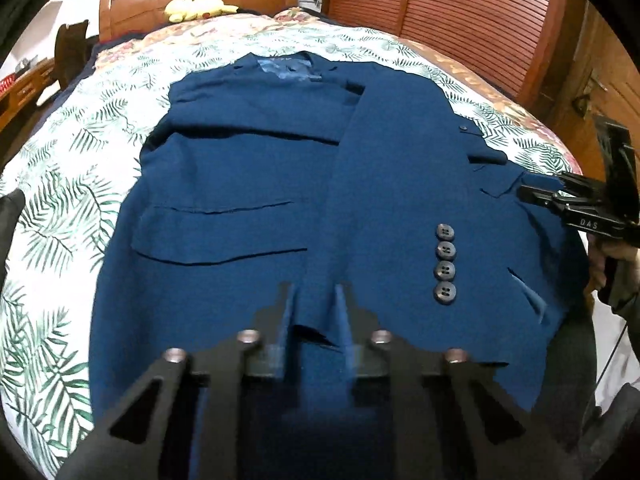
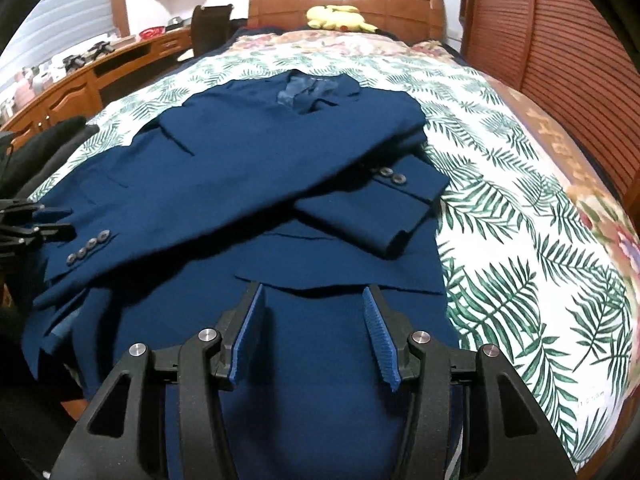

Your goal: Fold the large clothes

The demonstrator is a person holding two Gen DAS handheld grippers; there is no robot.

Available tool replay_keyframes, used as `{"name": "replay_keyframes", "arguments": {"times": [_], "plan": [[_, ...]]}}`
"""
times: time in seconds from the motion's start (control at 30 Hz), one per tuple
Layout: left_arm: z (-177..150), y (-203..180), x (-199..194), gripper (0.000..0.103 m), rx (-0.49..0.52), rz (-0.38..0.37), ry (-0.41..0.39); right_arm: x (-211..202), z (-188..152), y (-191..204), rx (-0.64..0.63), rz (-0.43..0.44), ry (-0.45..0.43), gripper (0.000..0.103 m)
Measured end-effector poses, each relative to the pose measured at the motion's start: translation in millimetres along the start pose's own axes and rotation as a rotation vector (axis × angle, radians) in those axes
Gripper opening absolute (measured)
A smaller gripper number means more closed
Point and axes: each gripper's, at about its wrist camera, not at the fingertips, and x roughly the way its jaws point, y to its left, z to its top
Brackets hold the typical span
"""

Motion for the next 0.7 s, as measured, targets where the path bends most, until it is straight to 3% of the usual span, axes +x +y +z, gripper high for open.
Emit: {"name": "replay_keyframes", "arguments": {"times": [0.07, 0.27, 0.53, 0.7], "plan": [[3, -2, -12, 0.001, 0.004, 0.015, -0.049, -2, 0, -2, 0.006, 0.002, -0.003, 0.051], [18, 7, -55, 0.001, -0.039, 0.044, -0.236, -10, 1, -6, 0.005, -0.005, -0.007, 0.051], [32, 28, -63, 0.006, -0.056, 0.127, -0.270, -14, 6, -7, -0.013, -0.036, -0.002, 0.051], [26, 27, -76, 0.021, -0.049, 0.099, -0.290, -15, 8, -9, -0.009, -0.038, -0.006, 0.051]]}}
